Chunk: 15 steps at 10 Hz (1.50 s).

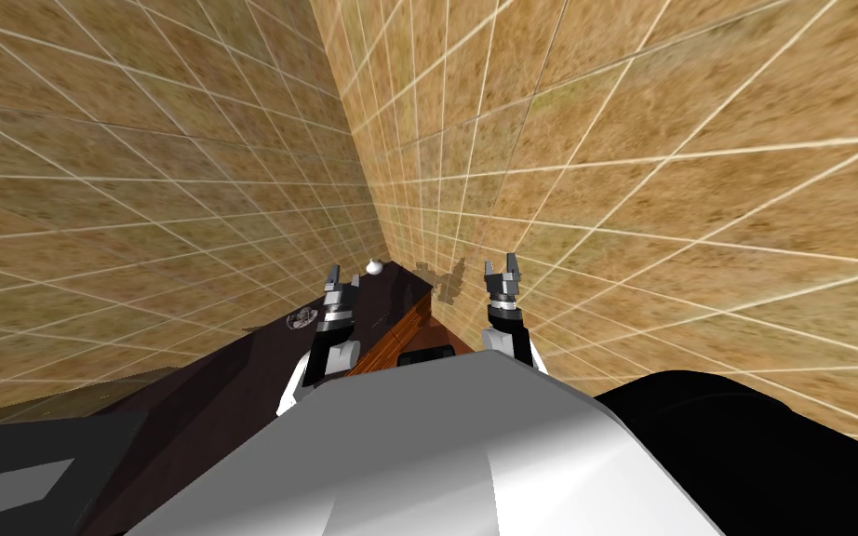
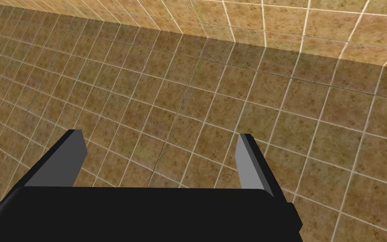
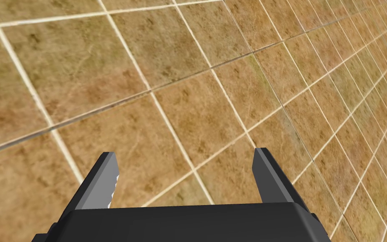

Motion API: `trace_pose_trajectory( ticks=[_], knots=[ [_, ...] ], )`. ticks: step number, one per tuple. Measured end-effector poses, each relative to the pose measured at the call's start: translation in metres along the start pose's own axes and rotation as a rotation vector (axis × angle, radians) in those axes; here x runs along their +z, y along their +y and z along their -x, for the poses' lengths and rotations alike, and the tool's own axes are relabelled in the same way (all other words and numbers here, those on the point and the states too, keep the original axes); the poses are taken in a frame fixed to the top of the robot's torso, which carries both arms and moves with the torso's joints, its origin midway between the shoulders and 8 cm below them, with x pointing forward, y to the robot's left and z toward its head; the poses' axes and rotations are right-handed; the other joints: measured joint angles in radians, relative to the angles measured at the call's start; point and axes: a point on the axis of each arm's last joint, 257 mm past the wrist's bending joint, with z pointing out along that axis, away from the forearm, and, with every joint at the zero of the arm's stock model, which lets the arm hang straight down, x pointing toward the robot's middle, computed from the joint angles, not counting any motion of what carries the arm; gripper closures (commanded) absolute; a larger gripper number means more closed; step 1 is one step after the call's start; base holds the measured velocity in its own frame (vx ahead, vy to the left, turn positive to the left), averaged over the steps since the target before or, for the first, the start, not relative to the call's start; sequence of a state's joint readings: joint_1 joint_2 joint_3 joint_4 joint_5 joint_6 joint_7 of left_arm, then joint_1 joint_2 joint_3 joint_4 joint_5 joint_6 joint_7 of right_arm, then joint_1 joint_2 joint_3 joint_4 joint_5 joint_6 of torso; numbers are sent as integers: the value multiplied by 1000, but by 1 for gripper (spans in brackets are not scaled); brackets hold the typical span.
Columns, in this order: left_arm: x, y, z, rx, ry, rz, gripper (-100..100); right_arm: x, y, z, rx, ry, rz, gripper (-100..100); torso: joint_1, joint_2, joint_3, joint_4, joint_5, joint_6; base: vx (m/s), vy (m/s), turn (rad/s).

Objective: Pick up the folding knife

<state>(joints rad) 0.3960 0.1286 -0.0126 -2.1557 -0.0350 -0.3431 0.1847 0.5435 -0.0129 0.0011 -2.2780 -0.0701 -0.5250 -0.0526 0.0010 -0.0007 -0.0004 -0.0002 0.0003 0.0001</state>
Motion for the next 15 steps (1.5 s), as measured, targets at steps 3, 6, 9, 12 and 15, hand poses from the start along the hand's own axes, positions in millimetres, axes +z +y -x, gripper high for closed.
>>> trace_pose_trajectory(
  ticks=[3,6,9,12,15],
  knots=[
    [0,35,23,-26,-29,101,-100,0,0,0,0,0,0,0,0,0,0,0,0,0,3,8,-76],
    [-3,81,35,-66,-69,218,-100,0,0,0,0,0,0,0,0,0,0,0,0,0,4,9,-61],
    [-13,118,55,-103,-112,326,-100,0,0,0,0,0,0,0,0,0,0,0,0,0,2,7,-43],
    [-19,151,66,-145,-156,423,-100,0,0,0,0,0,0,0,0,0,0,0,0,0,2,9,-73],
    [-33,189,83,-179,-199,529,-100,0,0,0,0,0,0,0,0,0,0,0,0,0,2,7,-54]
  ],
)
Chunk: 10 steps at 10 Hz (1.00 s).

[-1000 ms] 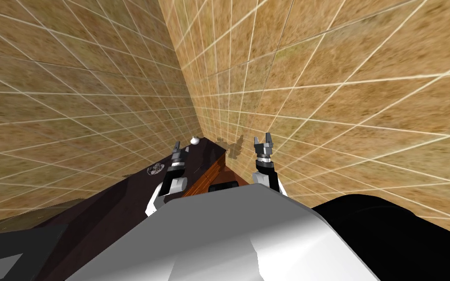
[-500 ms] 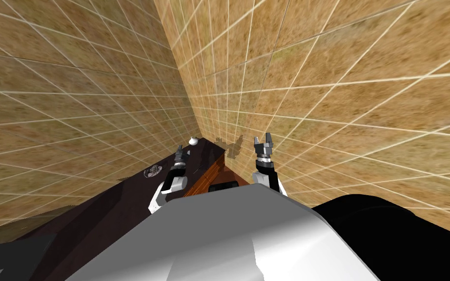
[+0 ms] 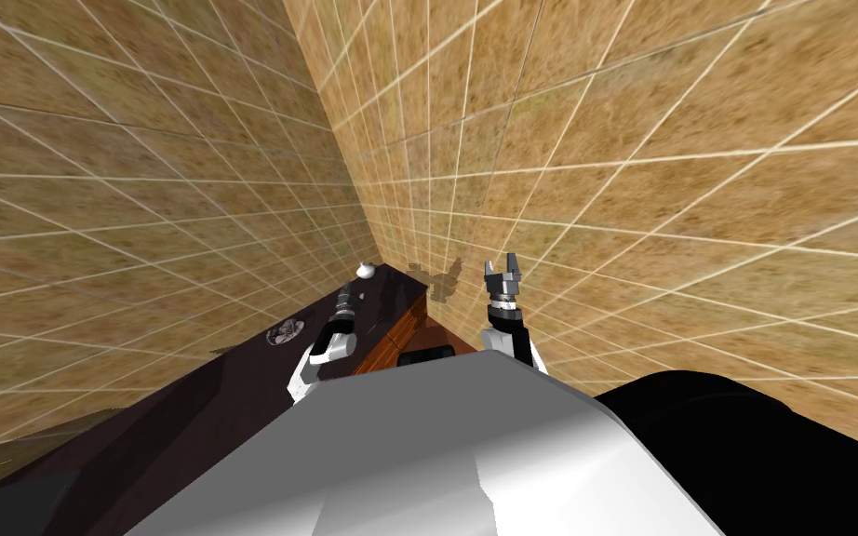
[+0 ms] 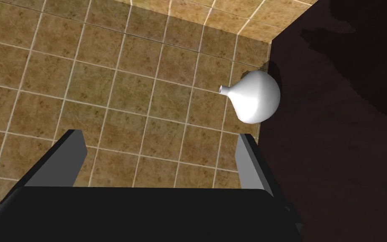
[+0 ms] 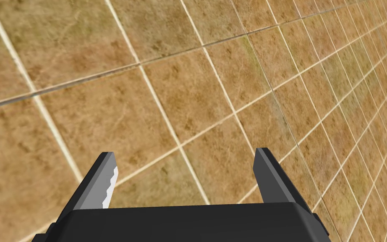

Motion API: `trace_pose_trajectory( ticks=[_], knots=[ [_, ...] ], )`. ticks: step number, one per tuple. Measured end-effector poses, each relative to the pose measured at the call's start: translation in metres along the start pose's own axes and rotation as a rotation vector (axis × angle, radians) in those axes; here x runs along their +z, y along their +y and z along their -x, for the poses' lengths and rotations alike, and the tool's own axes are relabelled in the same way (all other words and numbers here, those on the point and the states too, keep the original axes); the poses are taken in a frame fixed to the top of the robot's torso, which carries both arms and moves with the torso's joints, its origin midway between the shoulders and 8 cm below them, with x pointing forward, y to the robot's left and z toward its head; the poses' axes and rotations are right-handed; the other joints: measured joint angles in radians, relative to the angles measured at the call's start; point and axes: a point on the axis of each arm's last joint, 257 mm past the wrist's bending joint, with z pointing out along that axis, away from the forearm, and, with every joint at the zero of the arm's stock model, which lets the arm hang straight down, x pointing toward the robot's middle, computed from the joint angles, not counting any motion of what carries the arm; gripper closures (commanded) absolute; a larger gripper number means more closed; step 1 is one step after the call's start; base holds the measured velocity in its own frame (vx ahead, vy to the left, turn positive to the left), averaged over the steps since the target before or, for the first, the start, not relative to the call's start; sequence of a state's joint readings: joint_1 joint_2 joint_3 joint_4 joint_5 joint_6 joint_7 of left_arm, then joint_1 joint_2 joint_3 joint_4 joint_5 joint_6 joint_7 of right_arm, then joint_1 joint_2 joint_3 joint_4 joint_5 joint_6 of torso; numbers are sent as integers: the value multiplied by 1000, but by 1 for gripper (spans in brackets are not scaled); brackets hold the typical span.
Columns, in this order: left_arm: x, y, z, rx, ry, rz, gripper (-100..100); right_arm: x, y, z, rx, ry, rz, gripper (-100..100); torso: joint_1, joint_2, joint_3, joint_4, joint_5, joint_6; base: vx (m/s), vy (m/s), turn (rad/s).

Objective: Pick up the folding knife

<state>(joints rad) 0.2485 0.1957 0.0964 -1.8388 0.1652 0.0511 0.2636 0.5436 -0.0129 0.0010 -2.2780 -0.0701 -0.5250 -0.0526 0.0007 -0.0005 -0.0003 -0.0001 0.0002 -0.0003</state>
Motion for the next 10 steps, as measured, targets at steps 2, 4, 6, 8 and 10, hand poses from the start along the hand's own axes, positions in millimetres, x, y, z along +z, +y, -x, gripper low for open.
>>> trace_pose_trajectory(
  ticks=[2,4,6,8,10],
  knots=[
    [4,28,18,-40,-39,80,-100,0,0,0,0,0,0,0,0,0,0,0,0,0,3,10,-75],
    [6,50,33,-69,-70,149,-100,0,0,0,0,0,0,0,0,0,0,0,0,0,1,8,-52],
    [3,73,44,-99,-101,215,-100,0,0,0,0,0,0,0,0,0,0,0,0,0,2,7,-53],
    [4,92,53,-129,-128,274,-100,0,0,0,0,0,0,0,0,0,0,0,0,0,1,6,-52],
    [4,114,65,-163,-160,339,-100,0,0,0,0,0,0,0,0,0,0,0,0,0,1,8,-49]
  ],
)
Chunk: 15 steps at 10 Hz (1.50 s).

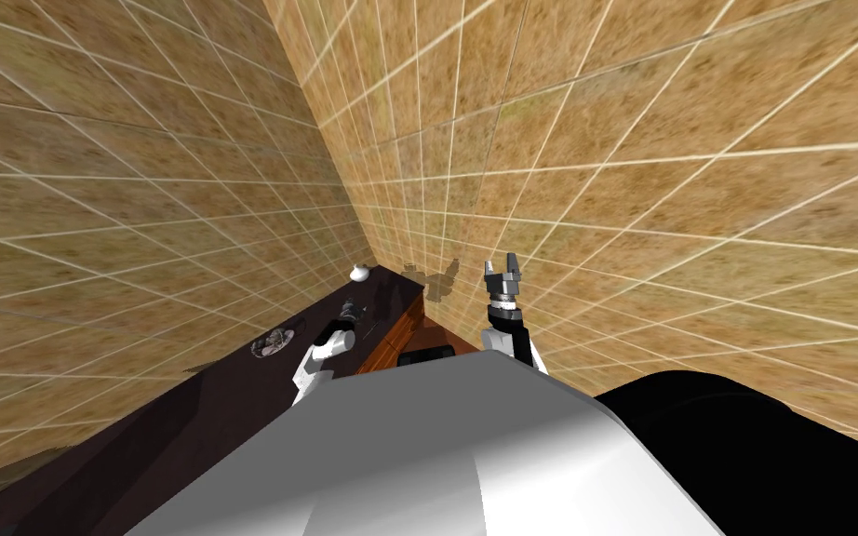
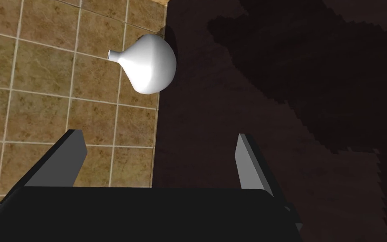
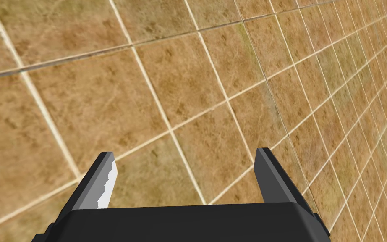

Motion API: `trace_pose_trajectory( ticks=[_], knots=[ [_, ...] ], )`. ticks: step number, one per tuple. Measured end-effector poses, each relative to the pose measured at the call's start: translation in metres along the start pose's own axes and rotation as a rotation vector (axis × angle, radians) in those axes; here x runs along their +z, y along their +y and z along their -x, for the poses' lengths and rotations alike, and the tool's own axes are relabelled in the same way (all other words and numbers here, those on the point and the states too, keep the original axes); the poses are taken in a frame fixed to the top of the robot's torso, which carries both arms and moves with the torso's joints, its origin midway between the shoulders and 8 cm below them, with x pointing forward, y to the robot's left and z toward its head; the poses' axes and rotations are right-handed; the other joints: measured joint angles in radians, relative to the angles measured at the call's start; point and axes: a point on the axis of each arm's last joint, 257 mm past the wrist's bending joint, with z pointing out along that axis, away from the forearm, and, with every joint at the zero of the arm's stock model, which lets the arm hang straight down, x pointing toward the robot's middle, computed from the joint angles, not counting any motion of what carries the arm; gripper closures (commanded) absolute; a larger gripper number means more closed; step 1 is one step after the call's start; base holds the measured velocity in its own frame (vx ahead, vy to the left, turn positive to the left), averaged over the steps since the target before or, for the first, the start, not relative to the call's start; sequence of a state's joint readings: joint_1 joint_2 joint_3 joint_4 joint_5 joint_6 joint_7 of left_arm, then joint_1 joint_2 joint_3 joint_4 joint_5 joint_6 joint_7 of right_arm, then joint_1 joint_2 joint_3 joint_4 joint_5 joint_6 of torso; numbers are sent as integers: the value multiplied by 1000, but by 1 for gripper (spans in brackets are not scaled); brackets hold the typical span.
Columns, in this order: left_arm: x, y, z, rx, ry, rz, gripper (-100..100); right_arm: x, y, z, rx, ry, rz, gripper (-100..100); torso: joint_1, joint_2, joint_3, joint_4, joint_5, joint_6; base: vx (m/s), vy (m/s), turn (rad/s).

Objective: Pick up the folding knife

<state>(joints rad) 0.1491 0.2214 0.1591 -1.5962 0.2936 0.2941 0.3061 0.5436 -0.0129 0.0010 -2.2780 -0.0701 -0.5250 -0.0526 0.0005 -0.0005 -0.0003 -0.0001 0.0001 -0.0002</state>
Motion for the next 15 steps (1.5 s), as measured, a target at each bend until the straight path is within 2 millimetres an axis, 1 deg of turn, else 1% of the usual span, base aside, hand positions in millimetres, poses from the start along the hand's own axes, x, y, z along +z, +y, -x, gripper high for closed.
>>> trace_pose_trajectory(
  ticks=[1,2,3,4,5,10,15],
  knots=[
    [1,8,3,-13,-13,28,-100,0,0,0,0,0,0,0,0,0,0,0,0,0,2,6,-73],
    [2,18,13,-32,-30,66,-100,0,0,0,0,0,0,0,0,0,0,0,0,0,1,8,-34],
    [4,27,18,-46,-43,94,-100,0,0,0,0,0,0,0,0,0,0,0,0,0,1,8,-68],
    [6,40,23,-68,-58,129,-100,0,0,0,0,0,0,0,0,0,0,0,0,0,1,7,-40],
    [7,47,29,-81,-71,155,-100,0,0,0,0,0,0,0,0,0,0,0,0,0,2,6,-53],
    [11,94,56,-178,-144,315,-100,0,0,0,0,0,0,0,0,0,0,0,0,0,1,7,-51],
    [2,135,73,-264,-207,461,-100,0,0,0,0,0,0,0,0,0,0,0,0,0,1,7,-49]
  ],
)
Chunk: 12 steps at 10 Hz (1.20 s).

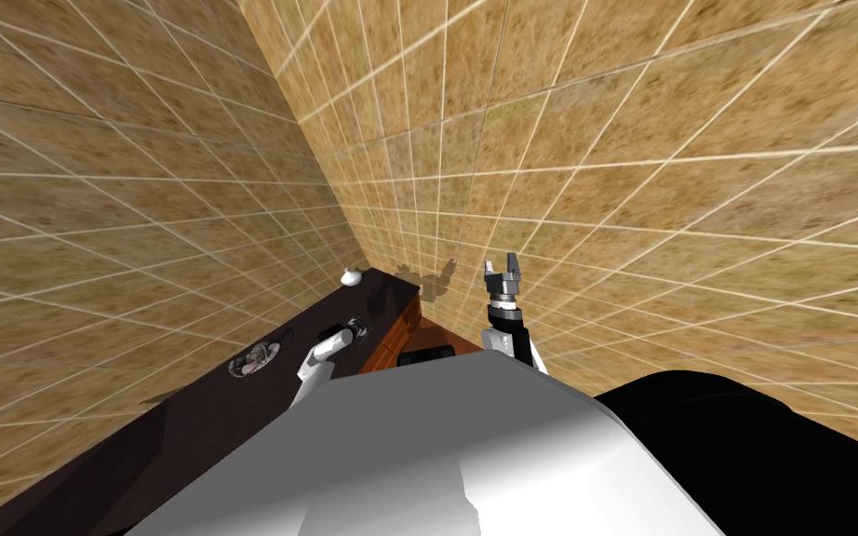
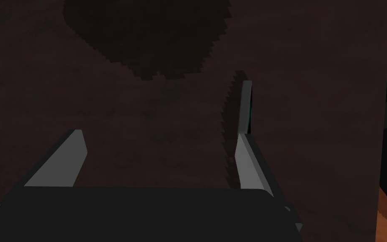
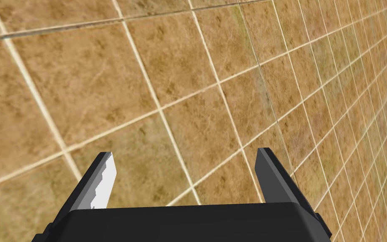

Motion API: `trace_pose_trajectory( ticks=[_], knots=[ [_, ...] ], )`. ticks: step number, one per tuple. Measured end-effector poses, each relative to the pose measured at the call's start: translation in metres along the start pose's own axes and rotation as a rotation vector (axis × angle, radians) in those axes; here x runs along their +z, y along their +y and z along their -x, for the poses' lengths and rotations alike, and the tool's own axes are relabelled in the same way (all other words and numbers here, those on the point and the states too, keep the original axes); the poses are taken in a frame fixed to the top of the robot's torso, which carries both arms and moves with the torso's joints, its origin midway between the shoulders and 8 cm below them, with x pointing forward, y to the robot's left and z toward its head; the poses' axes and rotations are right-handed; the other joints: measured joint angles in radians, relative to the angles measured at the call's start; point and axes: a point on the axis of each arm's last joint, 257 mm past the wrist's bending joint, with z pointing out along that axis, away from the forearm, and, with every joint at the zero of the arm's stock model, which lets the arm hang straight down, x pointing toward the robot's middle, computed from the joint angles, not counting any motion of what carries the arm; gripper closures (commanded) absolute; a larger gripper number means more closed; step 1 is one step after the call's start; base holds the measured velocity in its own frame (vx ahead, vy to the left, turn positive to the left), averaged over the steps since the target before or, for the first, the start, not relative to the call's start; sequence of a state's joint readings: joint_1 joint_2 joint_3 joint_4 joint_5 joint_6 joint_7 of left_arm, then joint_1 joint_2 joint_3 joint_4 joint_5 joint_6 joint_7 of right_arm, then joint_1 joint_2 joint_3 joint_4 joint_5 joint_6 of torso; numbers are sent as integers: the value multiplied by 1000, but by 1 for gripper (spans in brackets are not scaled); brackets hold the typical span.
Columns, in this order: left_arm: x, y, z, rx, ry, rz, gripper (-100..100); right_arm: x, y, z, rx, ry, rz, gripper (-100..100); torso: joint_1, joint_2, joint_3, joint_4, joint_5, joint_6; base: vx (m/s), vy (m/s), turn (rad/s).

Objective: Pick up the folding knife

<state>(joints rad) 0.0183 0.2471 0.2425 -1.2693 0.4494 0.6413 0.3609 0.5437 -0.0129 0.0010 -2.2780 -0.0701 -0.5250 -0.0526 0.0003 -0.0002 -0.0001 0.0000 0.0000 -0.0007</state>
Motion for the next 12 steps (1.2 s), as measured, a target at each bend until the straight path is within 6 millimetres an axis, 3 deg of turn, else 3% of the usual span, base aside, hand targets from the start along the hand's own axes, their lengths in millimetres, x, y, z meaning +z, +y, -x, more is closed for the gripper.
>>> trace_pose_trajectory(
  ticks=[4,12],
  knots=[
    [8,29,26,-84,-57,128,-100,0,0,0,0,0,0,0,0,0,0,0,0,0,1,8,-48],
    [5,59,65,-215,-151,317,-100,0,0,0,0,0,0,0,0,0,0,0,0,0,1,6,-47]
  ],
)
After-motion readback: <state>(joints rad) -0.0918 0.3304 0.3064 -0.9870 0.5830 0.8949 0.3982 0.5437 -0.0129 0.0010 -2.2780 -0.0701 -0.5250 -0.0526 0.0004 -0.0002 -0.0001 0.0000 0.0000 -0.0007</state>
